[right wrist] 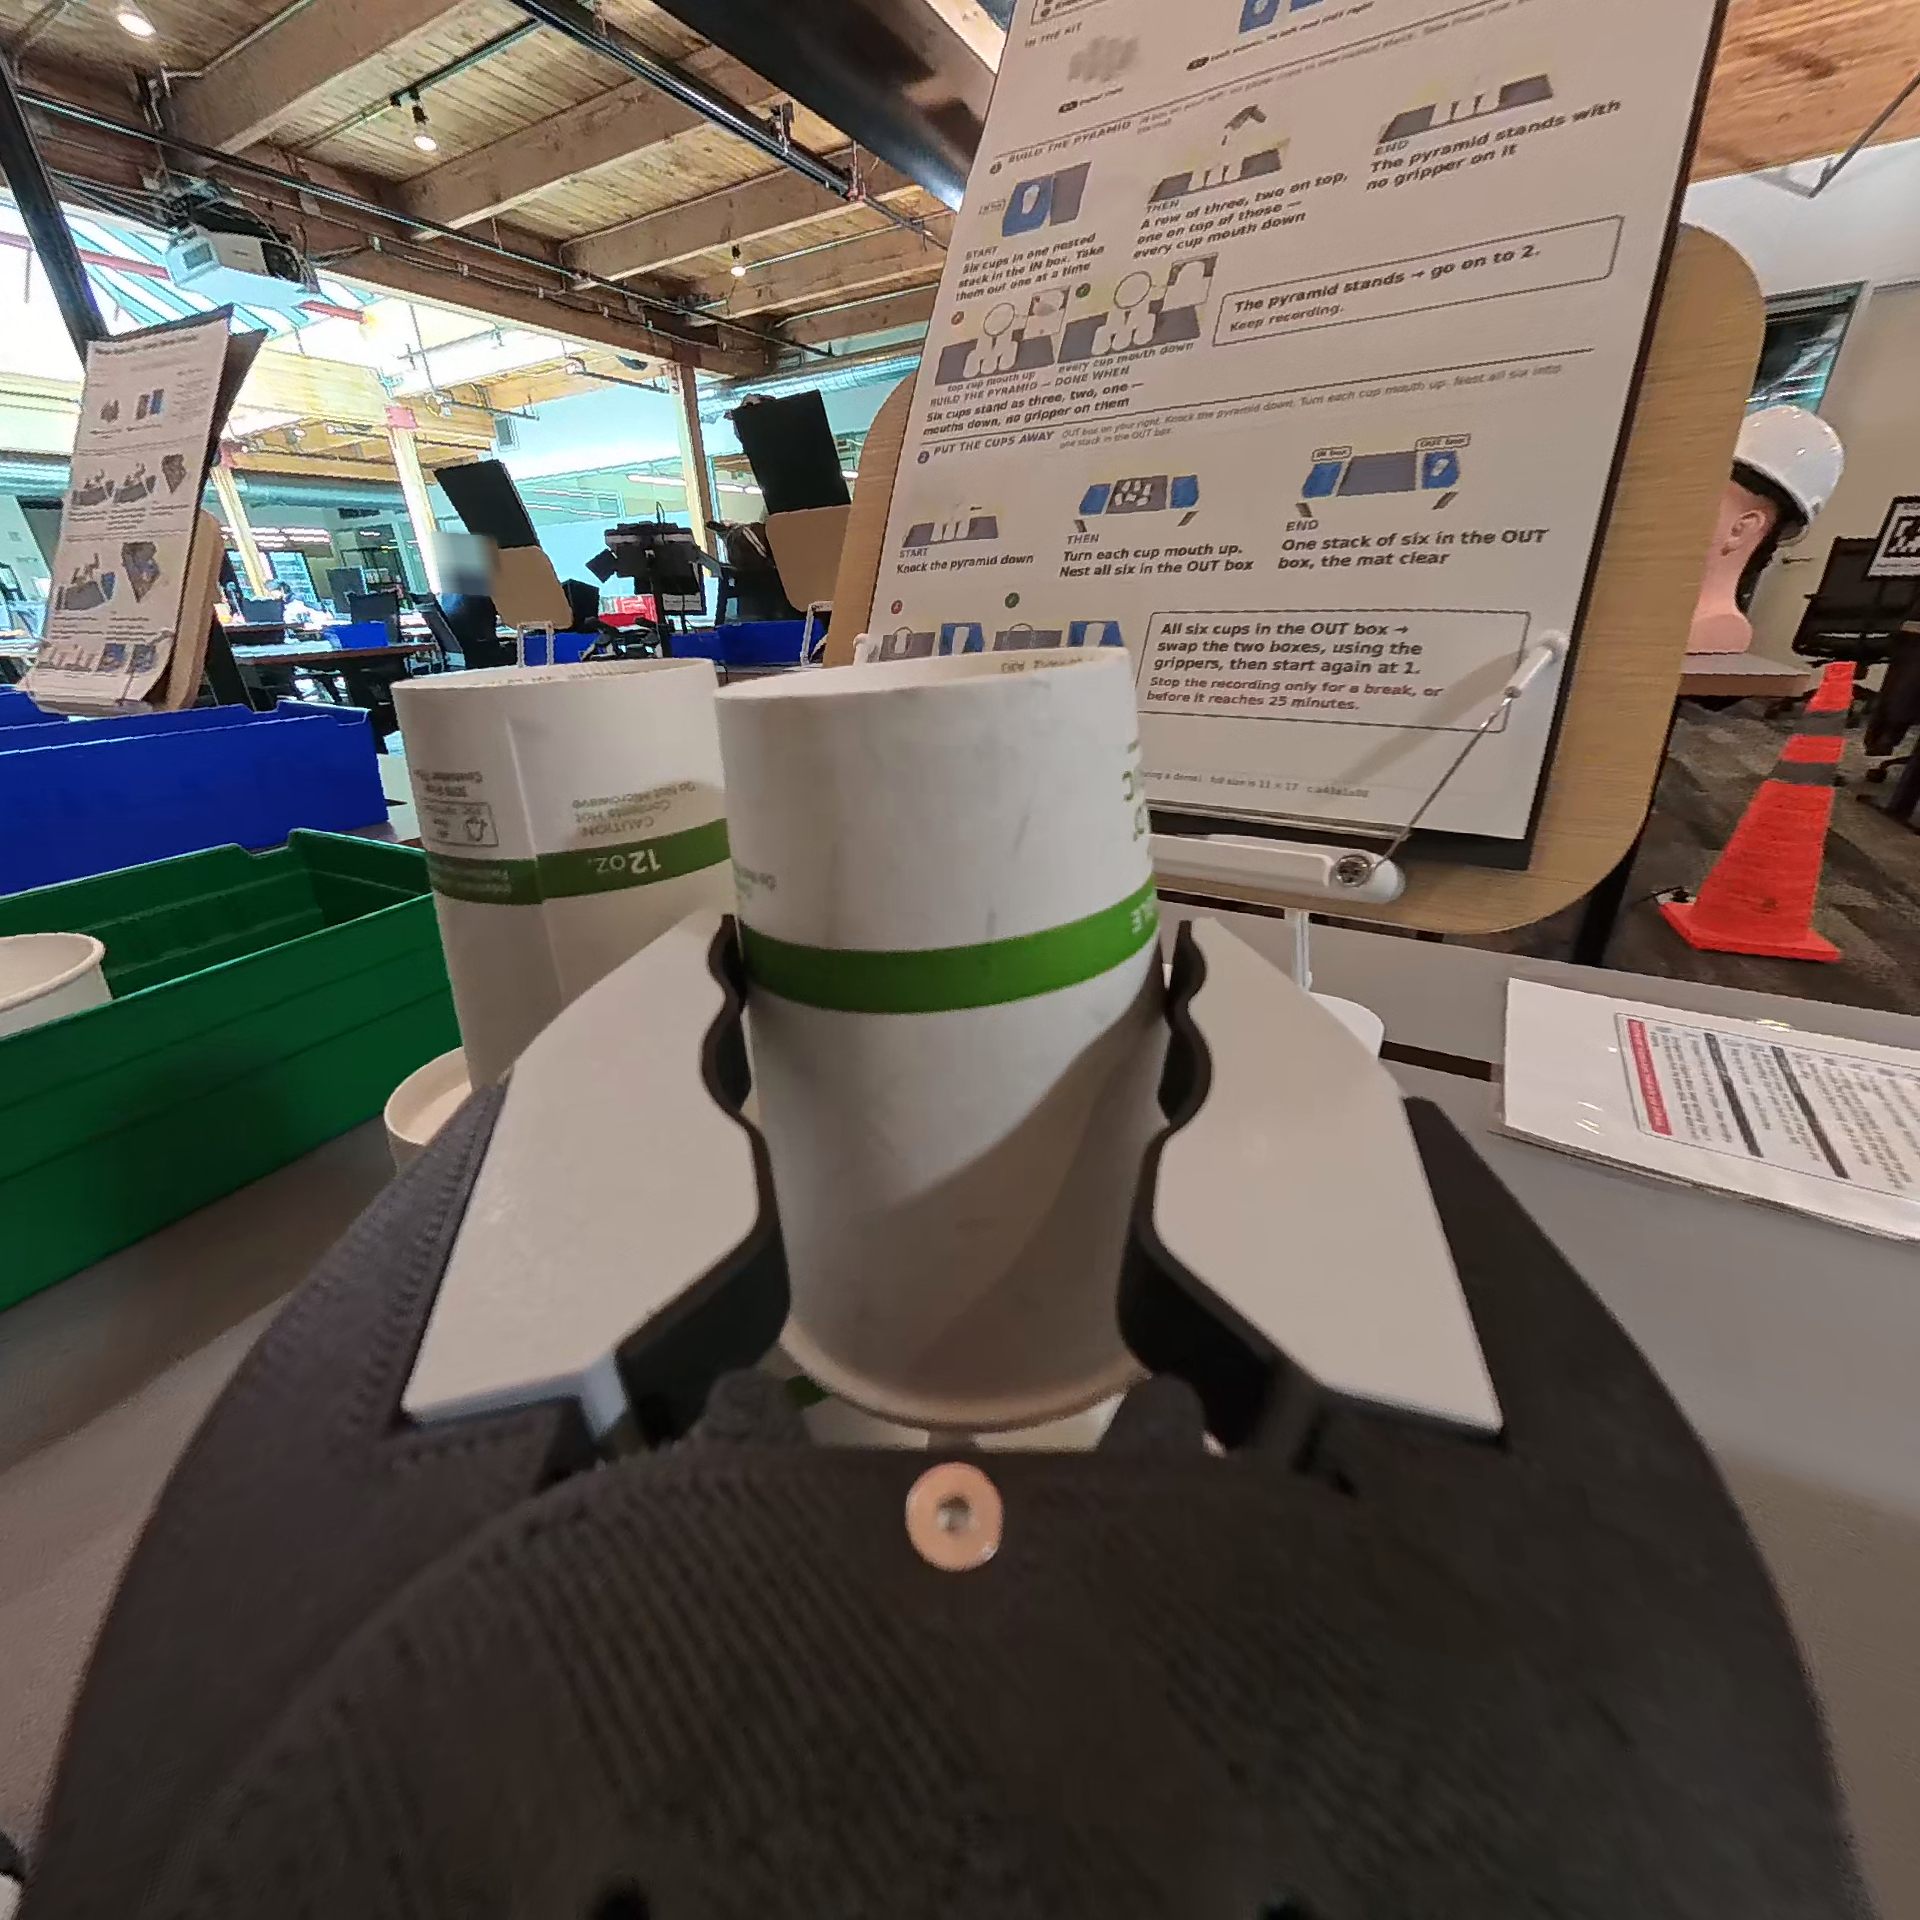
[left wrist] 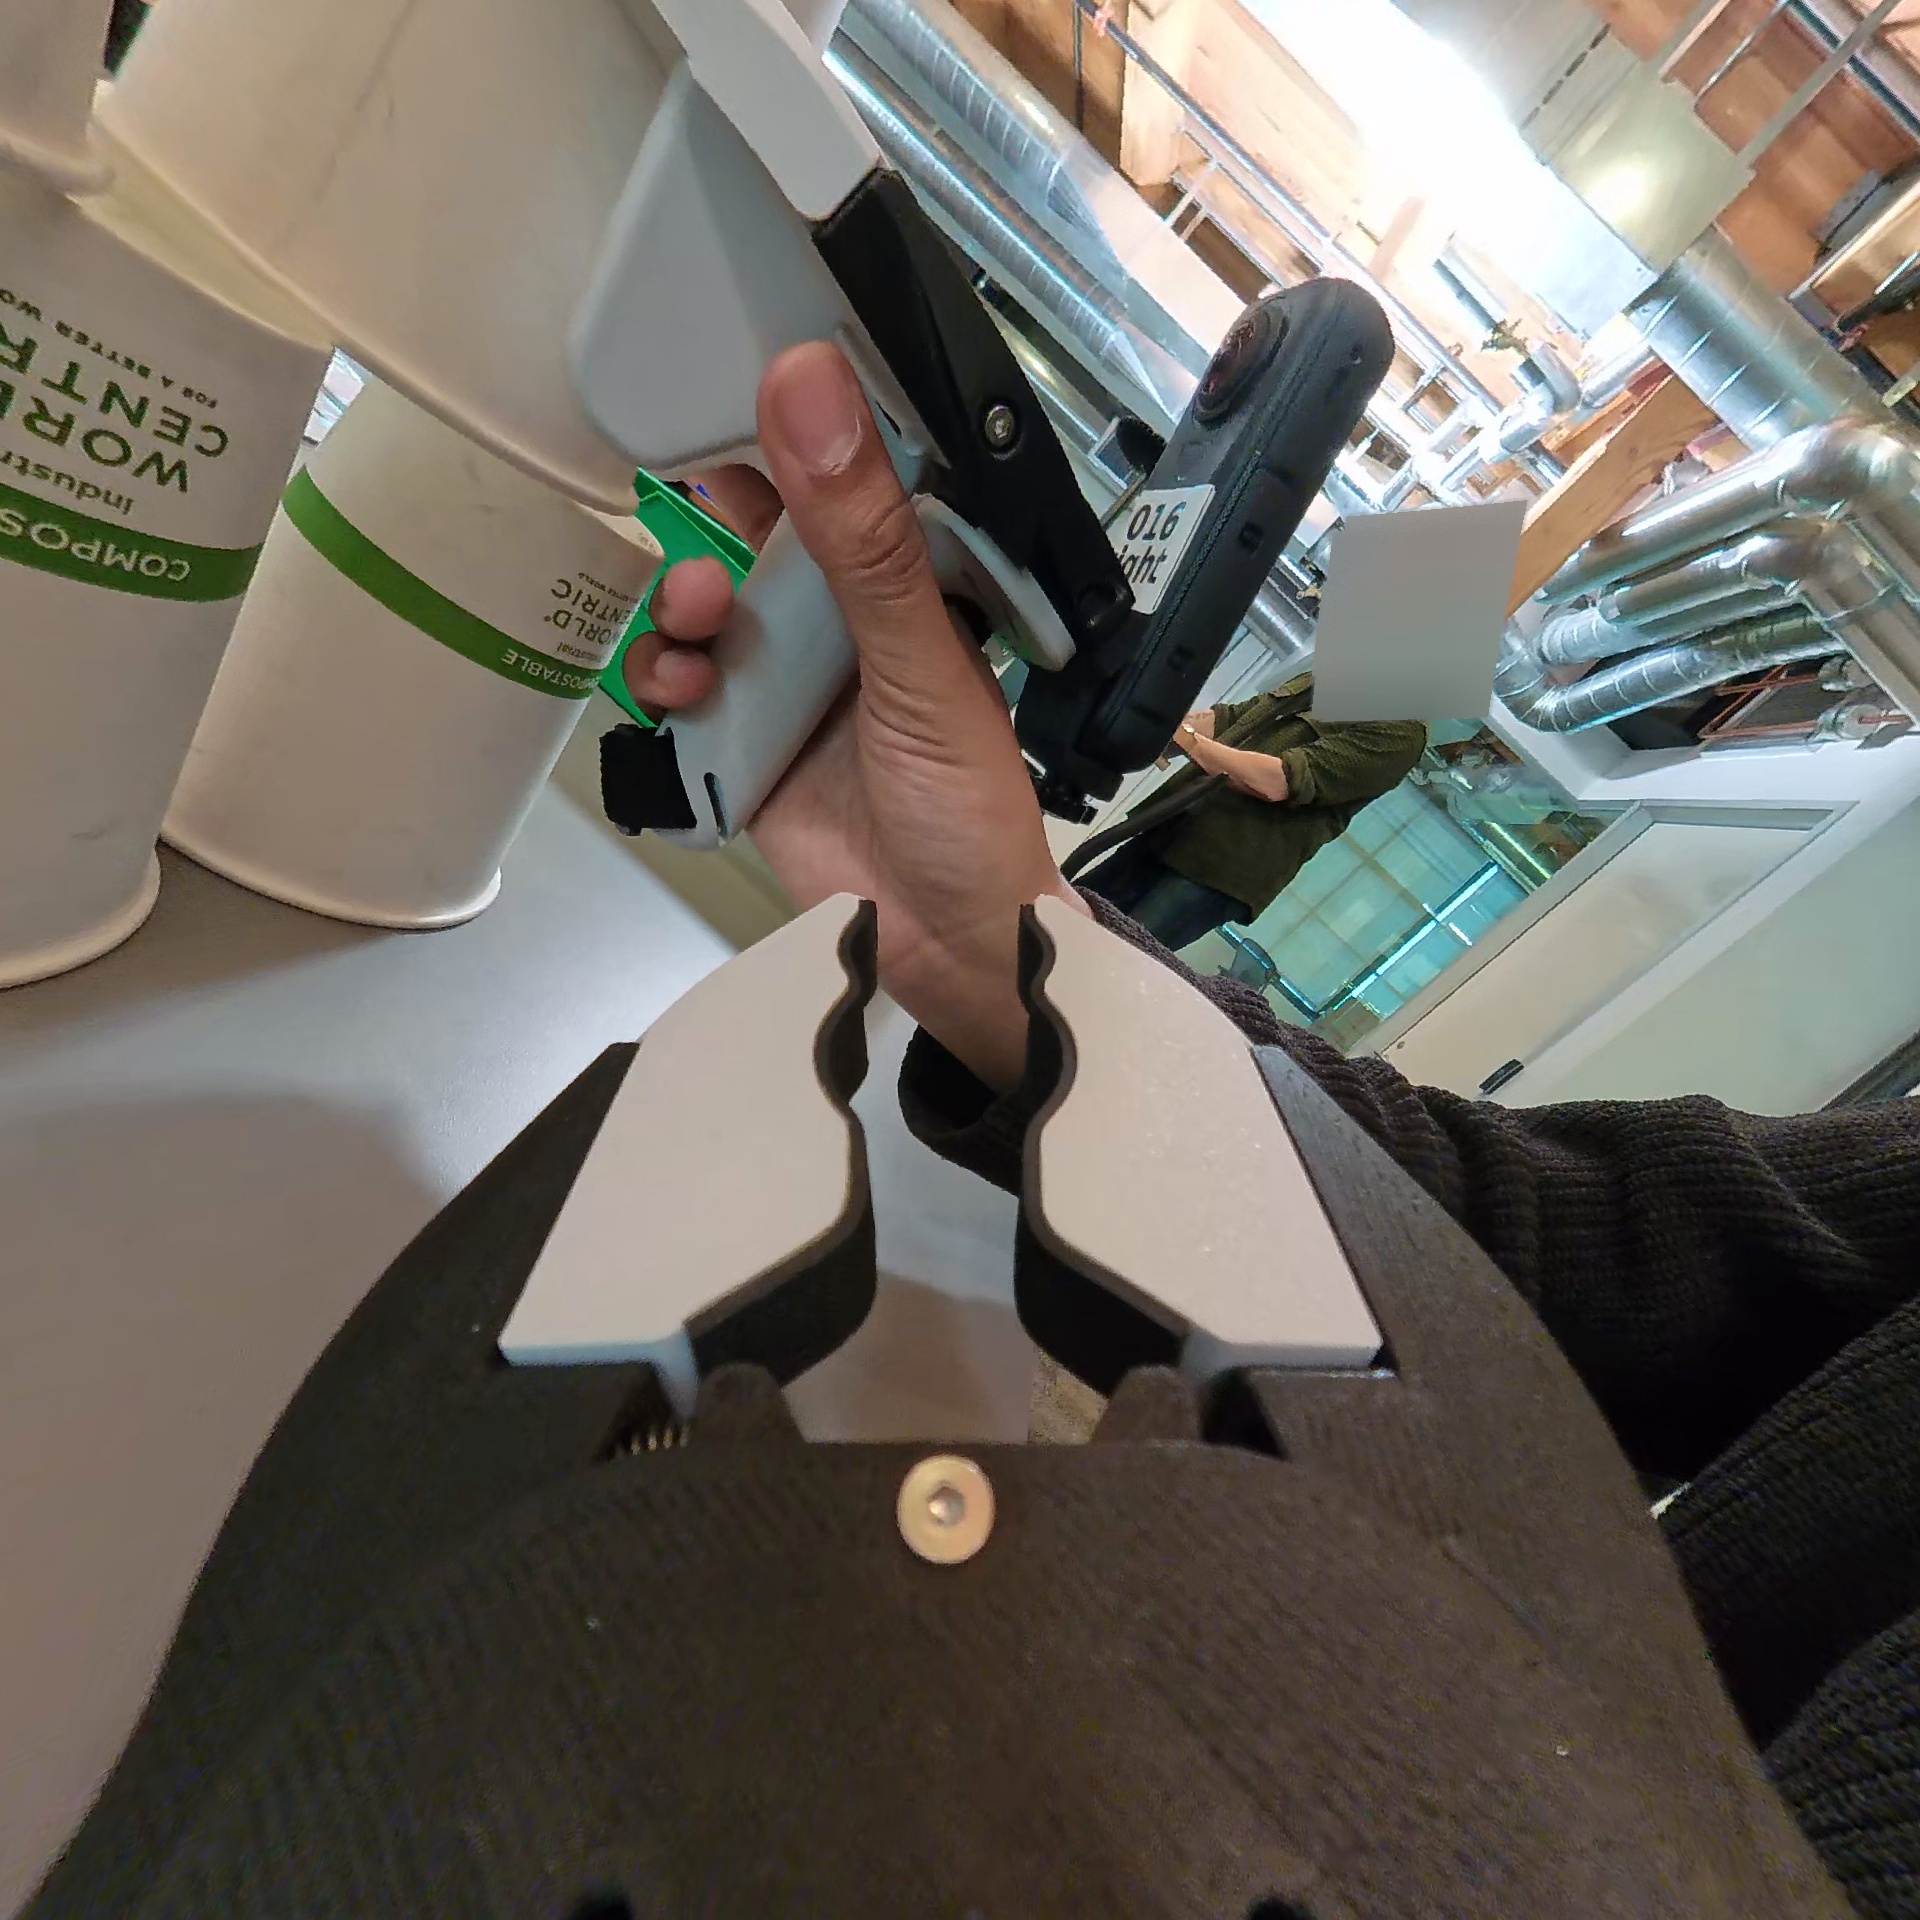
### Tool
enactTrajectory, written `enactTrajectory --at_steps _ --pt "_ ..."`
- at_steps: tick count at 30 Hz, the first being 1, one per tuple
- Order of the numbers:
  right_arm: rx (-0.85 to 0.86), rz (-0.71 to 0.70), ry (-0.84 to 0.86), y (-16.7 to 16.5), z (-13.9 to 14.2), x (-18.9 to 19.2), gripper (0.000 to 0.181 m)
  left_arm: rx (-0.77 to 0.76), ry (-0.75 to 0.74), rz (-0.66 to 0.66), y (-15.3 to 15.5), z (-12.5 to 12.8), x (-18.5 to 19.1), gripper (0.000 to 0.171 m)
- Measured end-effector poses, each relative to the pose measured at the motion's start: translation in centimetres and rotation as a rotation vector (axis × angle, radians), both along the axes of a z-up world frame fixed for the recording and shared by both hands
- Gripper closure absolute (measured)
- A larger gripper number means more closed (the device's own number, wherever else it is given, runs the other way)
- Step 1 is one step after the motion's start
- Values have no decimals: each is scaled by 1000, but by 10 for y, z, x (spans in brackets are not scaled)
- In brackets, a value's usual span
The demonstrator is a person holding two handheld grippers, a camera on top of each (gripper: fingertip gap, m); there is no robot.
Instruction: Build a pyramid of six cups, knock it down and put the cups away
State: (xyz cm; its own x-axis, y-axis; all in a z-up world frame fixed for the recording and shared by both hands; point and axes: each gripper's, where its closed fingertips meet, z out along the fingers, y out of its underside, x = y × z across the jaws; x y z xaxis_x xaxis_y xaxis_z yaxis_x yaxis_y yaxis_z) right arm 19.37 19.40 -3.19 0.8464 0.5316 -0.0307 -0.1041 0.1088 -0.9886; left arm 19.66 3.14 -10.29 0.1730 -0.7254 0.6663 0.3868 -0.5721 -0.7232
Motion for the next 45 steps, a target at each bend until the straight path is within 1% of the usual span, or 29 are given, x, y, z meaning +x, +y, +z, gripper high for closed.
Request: enactTrajectory --at_steps 9,16,21,24,26,28,30,32,34,37,42,45 --pt "-5 -3 -8 0 -2 1 101 0 1 -3 -1 0 0 146" --pt "-11 17 -2 -4 1 1 91 -2 1 -7 -1 -1 0 146" --pt "-2 44 -2 -21 12 11 79 -1 1 -13 -2 -1 1 146" --pt "37 60 21 -40 20 24 78 1 4 -16 -3 -1 1 146" --pt "78 47 44 -50 27 36 88 3 5 -15 -3 0 1 146" --pt "94 27 70 -58 26 46 106 8 10 -16 -4 -1 2 146" --pt "97 38 54 -63 15 47 134 9 11 -15 -4 -1 2 147" --pt "89 63 11 -63 3 42 158 8 12 -15 -3 -1 1 147" --pt "68 133 -56 -64 -9 30 180 7 14 -16 -3 -2 2 147" --pt "32 173 -127 -61 -26 21 181 3 15 -17 -2 -3 1 147" --pt "-29 226 -121 -57 -39 14 181 -12 9 -21 -1 -5 1 147" --pt "-61 217 -136 -52 -47 13 181 -23 2 -28 -1 -6 2 147"
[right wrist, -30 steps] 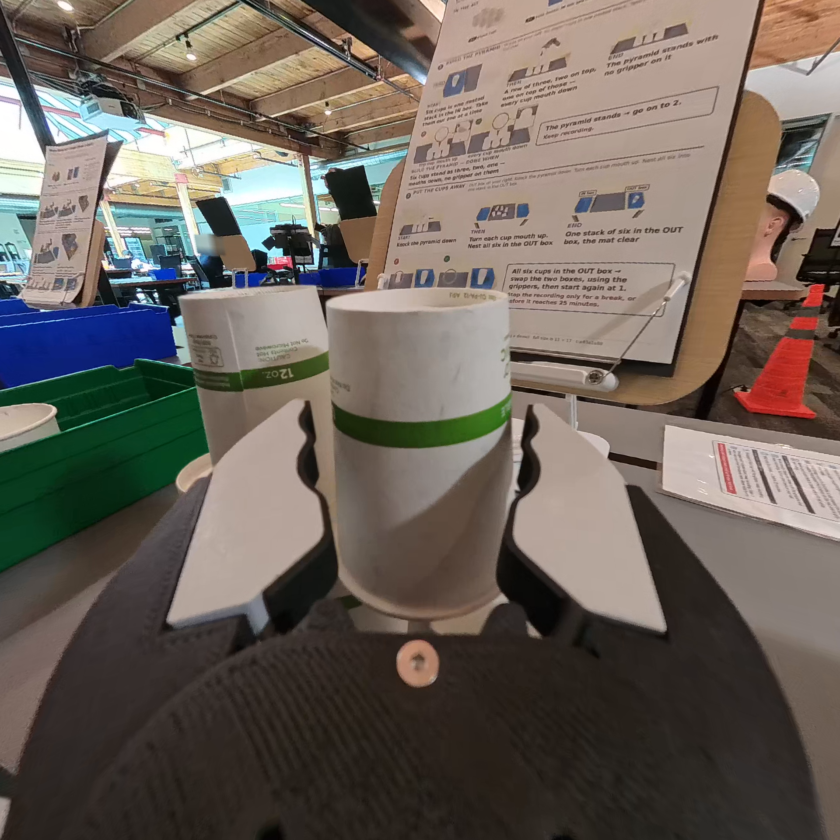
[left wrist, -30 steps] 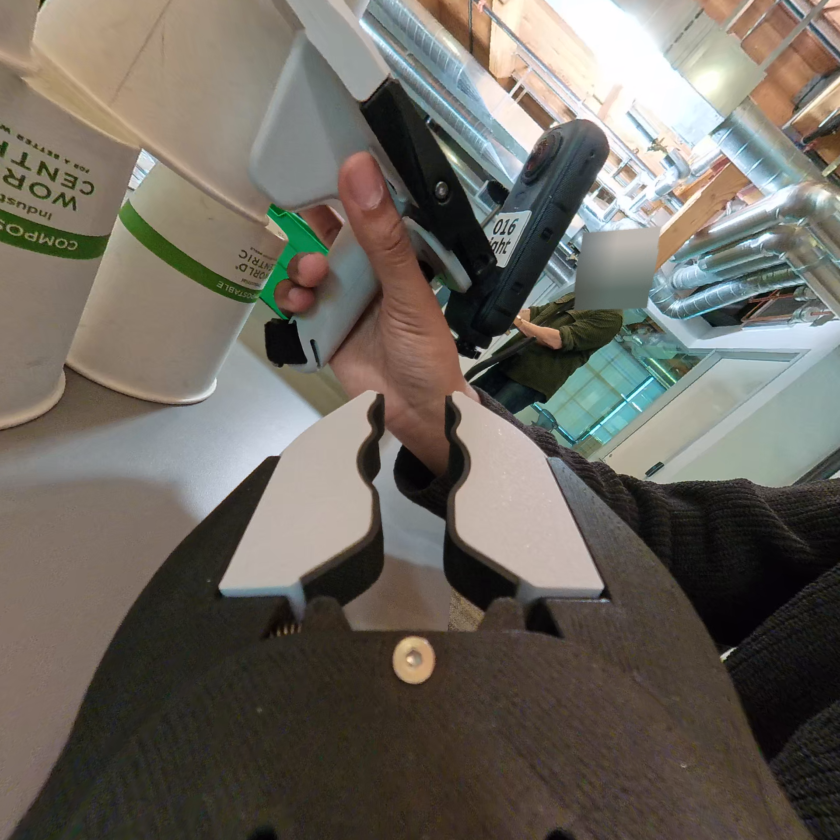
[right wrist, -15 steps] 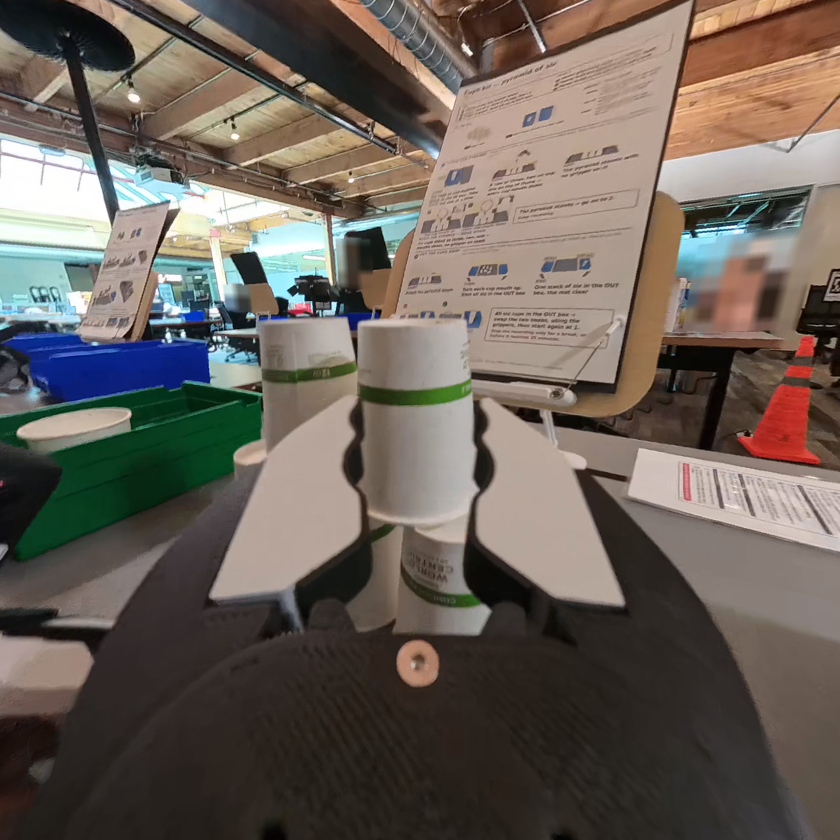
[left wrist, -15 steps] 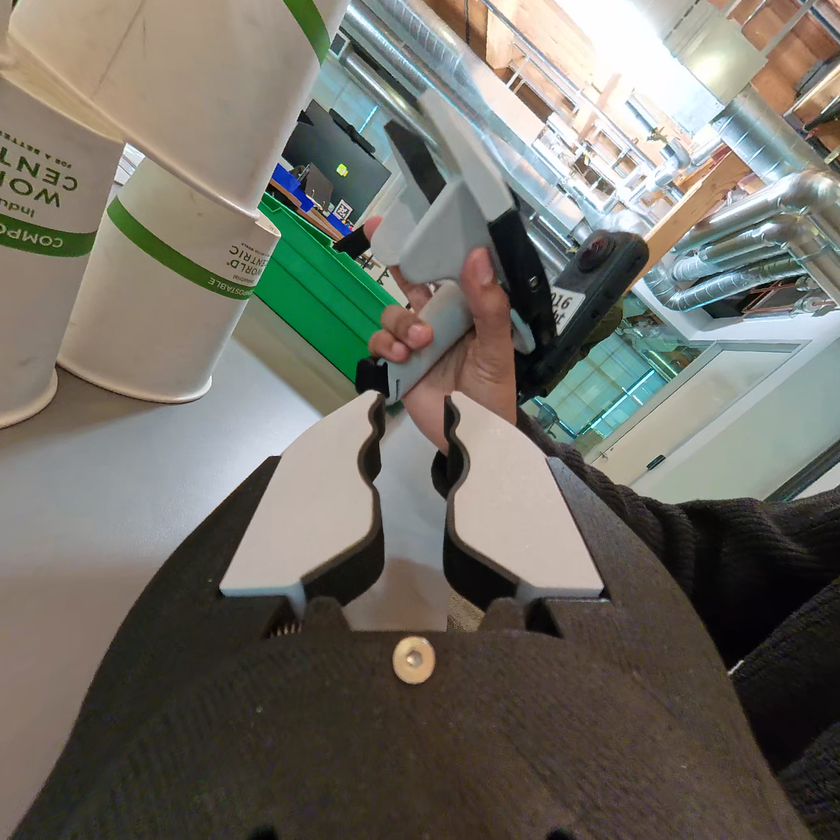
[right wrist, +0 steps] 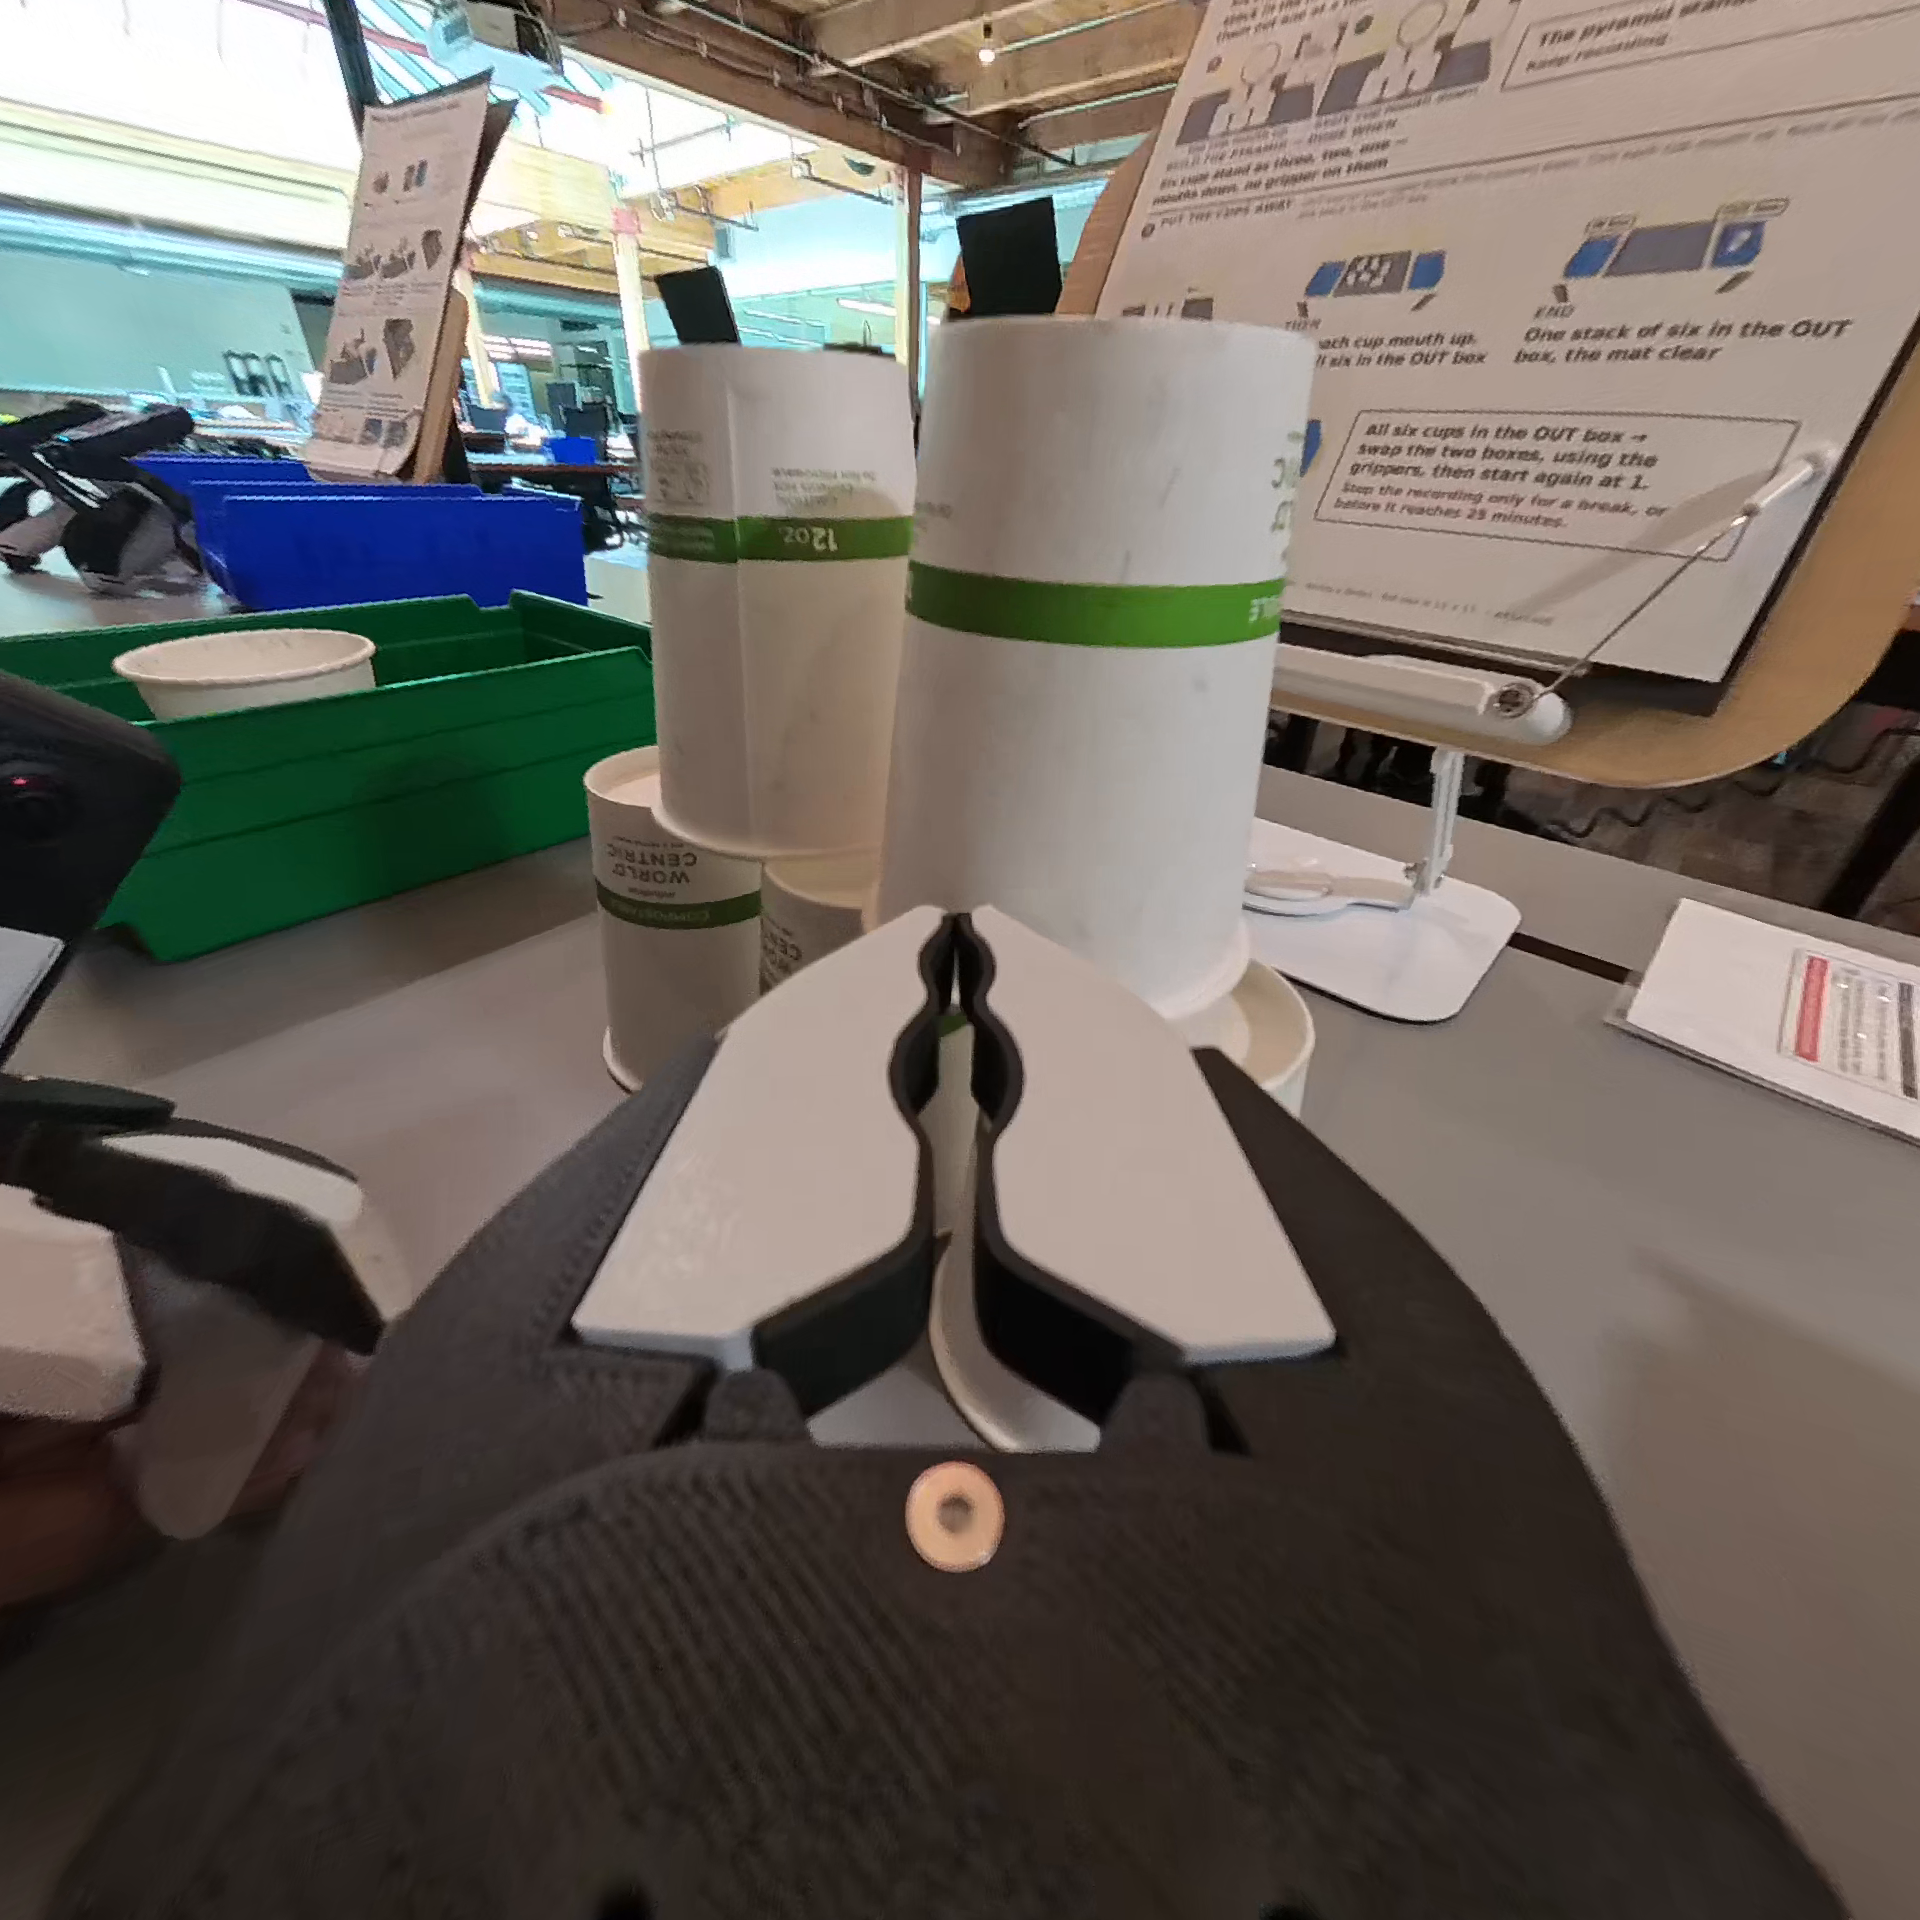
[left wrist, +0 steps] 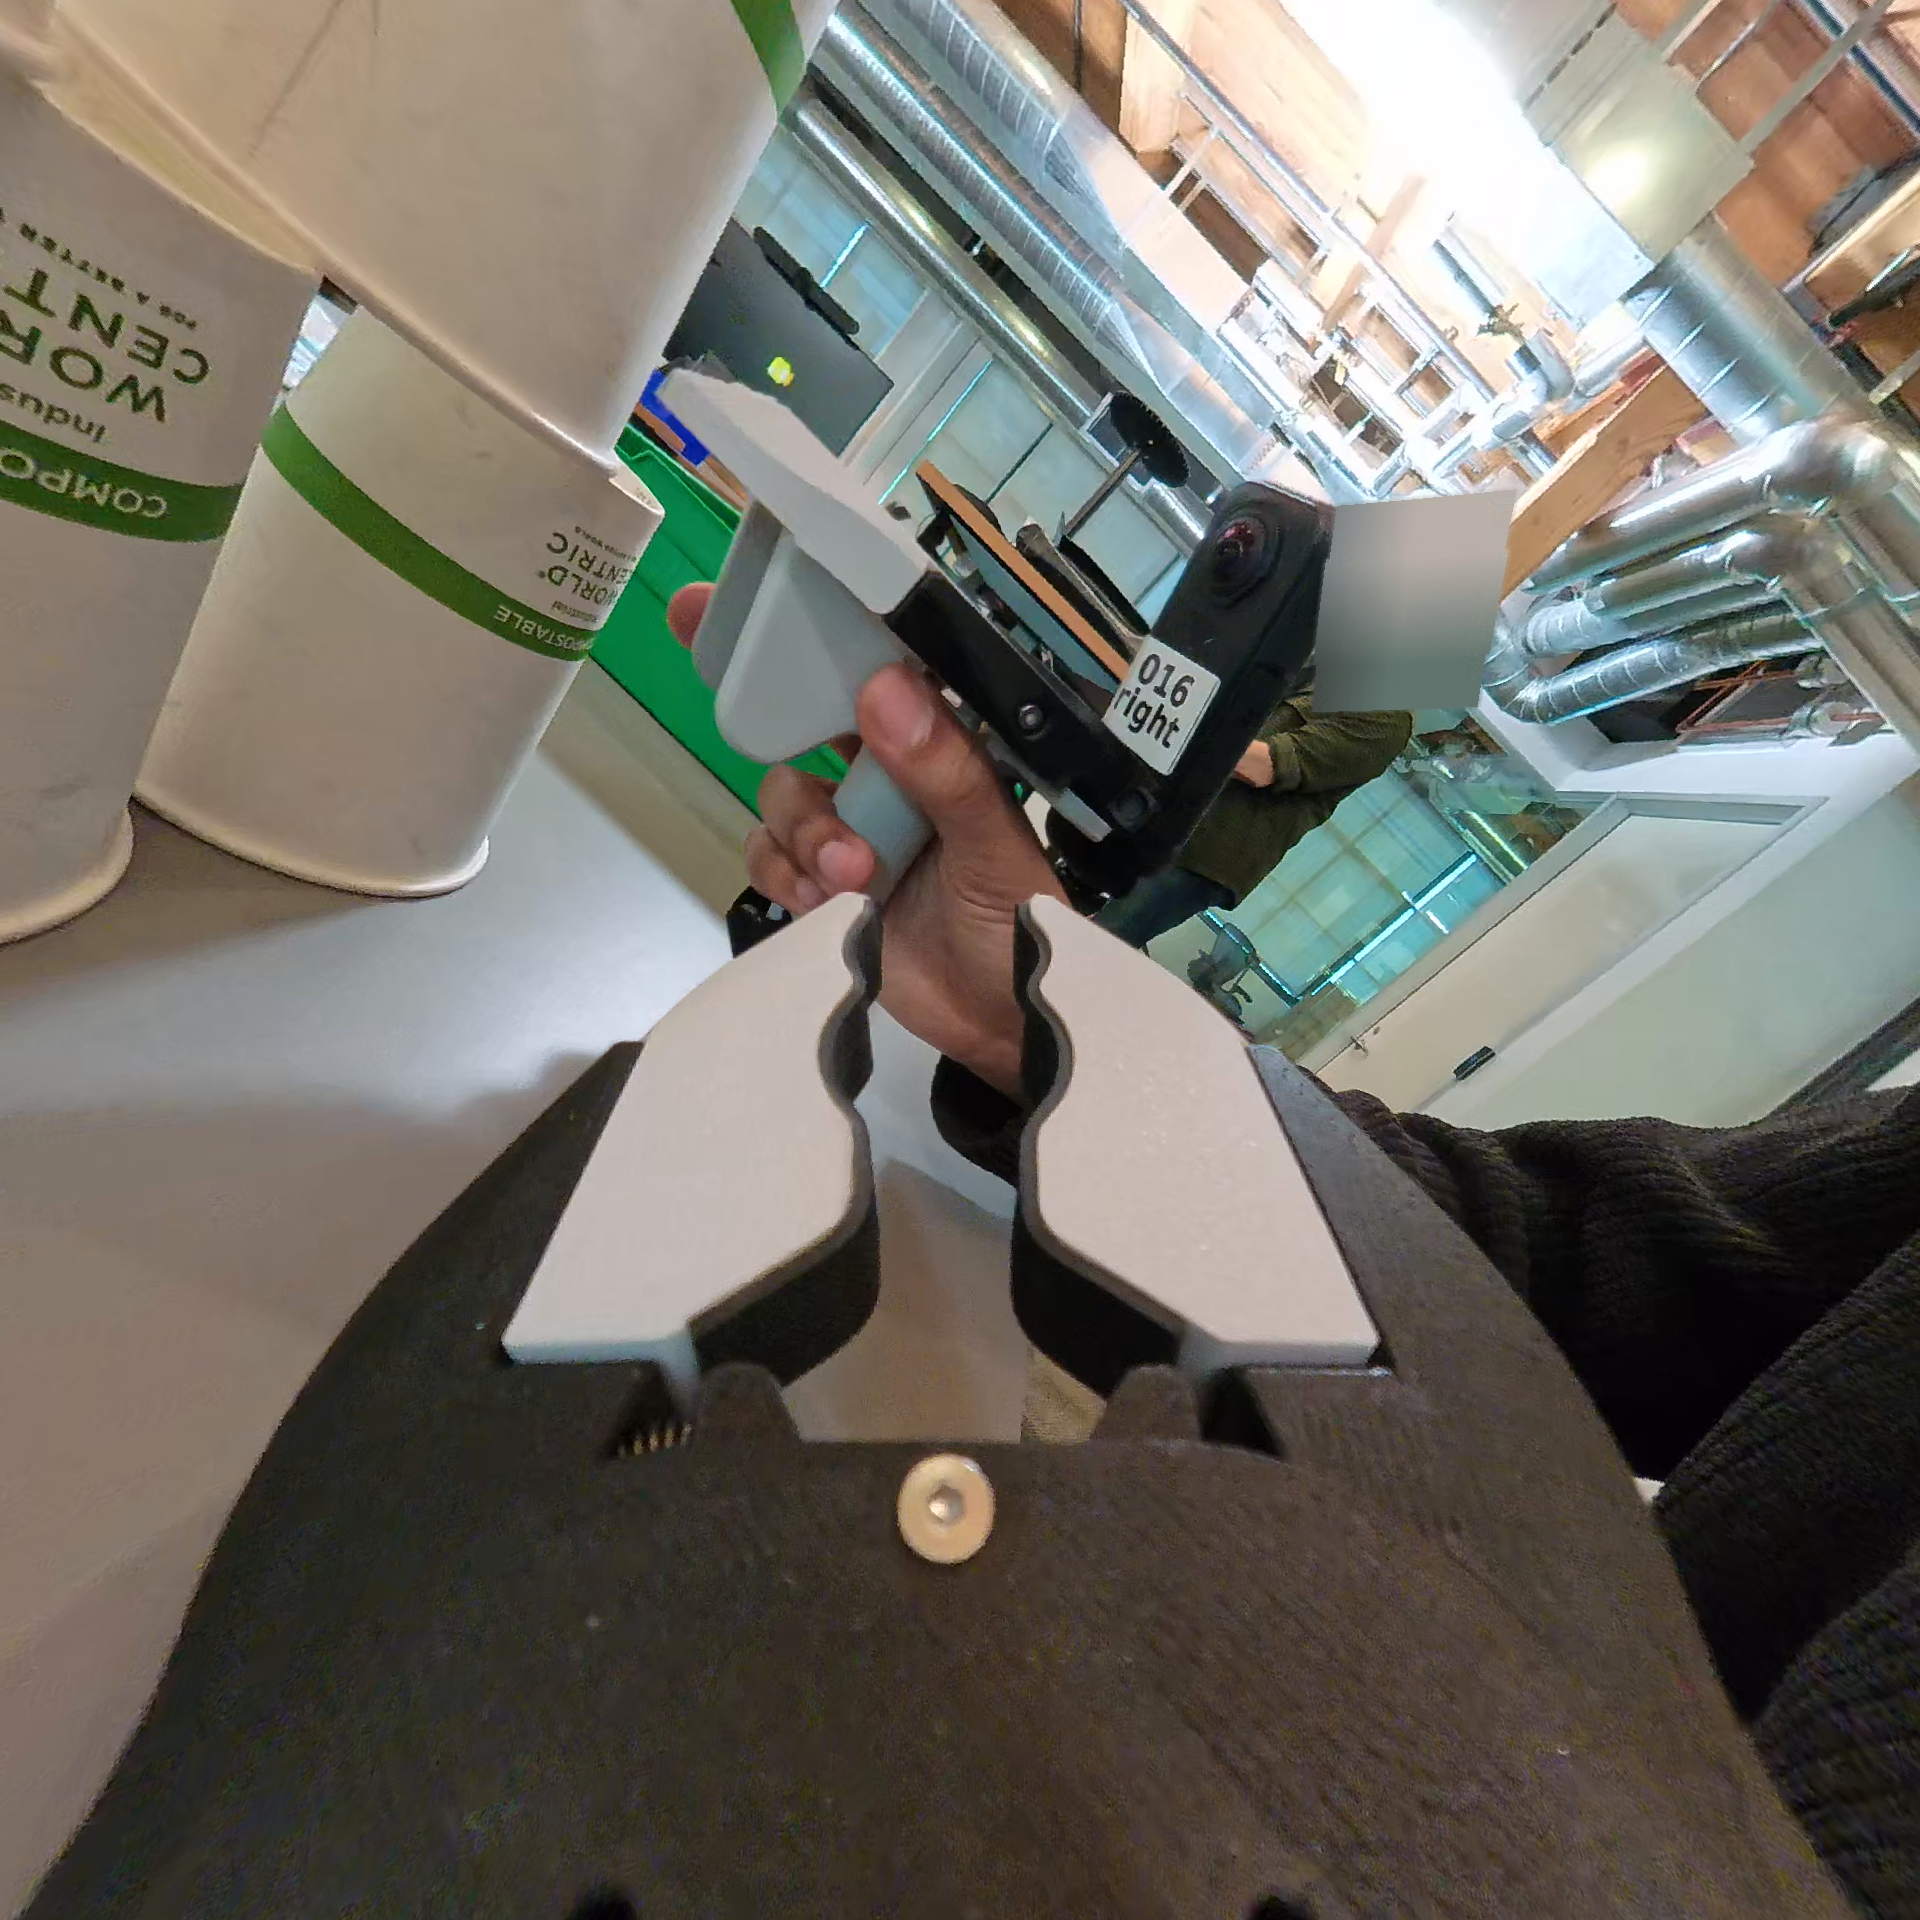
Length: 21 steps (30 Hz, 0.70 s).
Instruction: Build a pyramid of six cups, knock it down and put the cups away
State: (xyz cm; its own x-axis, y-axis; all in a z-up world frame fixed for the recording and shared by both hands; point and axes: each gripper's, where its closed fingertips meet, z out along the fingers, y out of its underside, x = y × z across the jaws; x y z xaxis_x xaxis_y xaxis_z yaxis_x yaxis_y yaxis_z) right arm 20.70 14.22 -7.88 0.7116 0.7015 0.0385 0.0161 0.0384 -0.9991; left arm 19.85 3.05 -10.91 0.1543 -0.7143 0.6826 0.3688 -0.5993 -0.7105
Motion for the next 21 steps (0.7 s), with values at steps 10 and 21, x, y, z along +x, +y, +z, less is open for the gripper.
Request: enactTrajectory --at_steps 10,21 --pt "-11 -47 -1 8 -4 1 181 -10 1 -6 2 -2 0 147" --pt "42 79 48 -11 10 -4 181 4 9 -7 0 -1 1 147"
